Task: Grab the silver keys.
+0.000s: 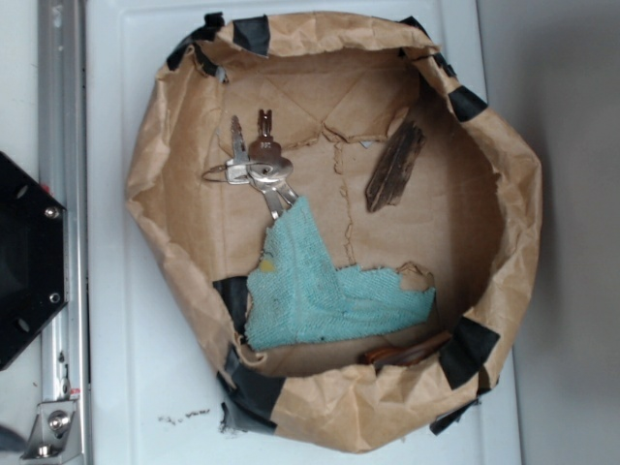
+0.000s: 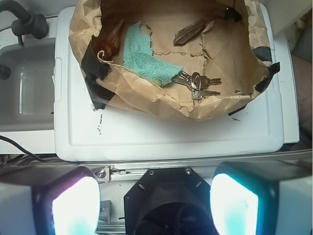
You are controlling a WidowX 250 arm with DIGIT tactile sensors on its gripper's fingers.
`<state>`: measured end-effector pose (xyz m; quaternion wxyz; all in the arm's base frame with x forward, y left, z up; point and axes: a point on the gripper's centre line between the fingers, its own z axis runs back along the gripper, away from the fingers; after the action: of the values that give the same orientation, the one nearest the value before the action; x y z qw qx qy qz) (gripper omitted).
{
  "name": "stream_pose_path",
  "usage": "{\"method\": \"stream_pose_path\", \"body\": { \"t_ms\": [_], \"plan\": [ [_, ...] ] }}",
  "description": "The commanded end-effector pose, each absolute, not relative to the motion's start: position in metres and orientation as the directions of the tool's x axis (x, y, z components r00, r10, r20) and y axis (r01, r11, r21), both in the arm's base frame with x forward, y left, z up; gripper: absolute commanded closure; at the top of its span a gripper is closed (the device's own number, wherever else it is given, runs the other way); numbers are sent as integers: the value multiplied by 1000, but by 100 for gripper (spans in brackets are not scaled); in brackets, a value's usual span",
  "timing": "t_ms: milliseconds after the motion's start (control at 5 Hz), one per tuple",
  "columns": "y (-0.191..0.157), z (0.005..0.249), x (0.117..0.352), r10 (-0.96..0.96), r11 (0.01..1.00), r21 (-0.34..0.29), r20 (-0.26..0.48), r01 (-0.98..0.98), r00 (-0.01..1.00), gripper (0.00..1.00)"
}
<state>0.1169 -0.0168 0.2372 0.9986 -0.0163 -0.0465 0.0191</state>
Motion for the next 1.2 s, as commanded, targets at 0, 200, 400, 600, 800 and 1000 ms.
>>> {"method": "stream_pose_path", "body": {
  "t_ms": [0,200,400,600,800,1000],
  "plan": [
    [-17,237,117,40,999,-34,92,-37,995,0],
    [-5,217,167,133,991,16,76,-134,988,0],
    [12,200,203,160,984,56,117,-167,980,0],
    [21,189,219,104,993,39,99,-109,990,0],
    [29,172,225,2,999,35,27,-3,1000,0],
    [27,148,226,-40,997,66,-32,42,999,0]
  ]
}}
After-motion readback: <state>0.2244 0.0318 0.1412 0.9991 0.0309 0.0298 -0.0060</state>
